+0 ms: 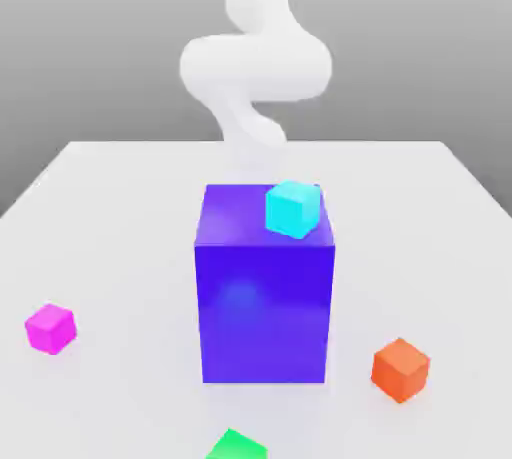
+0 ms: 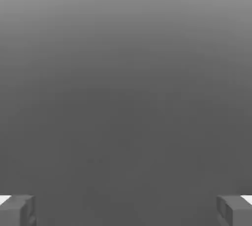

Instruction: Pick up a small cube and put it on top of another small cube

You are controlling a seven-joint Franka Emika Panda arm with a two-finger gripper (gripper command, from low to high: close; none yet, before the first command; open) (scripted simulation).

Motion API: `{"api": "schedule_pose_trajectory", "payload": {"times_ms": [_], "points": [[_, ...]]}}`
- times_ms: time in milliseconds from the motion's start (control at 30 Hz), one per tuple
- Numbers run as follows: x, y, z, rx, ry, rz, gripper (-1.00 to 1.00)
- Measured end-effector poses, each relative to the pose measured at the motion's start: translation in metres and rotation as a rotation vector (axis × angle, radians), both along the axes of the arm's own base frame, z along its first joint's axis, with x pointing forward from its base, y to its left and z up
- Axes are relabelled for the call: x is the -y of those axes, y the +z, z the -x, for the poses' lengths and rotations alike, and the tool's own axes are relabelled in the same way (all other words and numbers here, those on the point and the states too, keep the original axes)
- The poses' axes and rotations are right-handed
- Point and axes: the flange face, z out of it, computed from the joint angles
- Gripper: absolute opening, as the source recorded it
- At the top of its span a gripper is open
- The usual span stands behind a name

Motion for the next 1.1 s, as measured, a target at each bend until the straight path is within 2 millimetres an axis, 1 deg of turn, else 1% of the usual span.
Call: {"api": "schedule_pose_trajectory", "payload": {"times_ms": [100, 200, 300, 400, 500, 600, 667, 733, 767, 833, 867, 933, 1033, 1067, 1100], "points": [[0.037, -0.054, -0.030, -0.076, -0.197, -0.073, 0.00], [0.077, -0.108, -0.048, -0.141, -0.389, -0.145, 0.00], [0.119, -0.164, -0.055, -0.199, -0.581, -0.219, 0.00], [0.160, -0.221, -0.052, -0.252, -0.775, -0.296, 0.00], [0.198, -0.278, -0.037, -0.300, -0.970, -0.375, 0.00], [0.230, -0.334, -0.015, -0.343, -1.165, -0.457, 0.00], [0.254, -0.371, 0.009, -0.367, -1.312, -0.519, 0.00], [0.268, -0.406, 0.032, -0.391, -1.447, -0.578, 0.00], [0.273, -0.423, 0.044, -0.403, -1.512, -0.608, 0.00], [0.277, -0.455, 0.065, -0.429, -1.632, -0.666, 0.00], [0.278, -0.470, 0.073, -0.438, -1.676, -0.687, 0.00], [0.279, -0.494, 0.078, -0.445, -1.709, -0.704, 0.00], [0.279, -0.528, 0.080, -0.447, -1.719, -0.708, 0.00], [0.278, -0.538, 0.080, -0.447, -1.720, -0.707, -1.00], [0.278, -0.538, 0.080, -0.447, -1.720, -0.707, -1.00]]}}
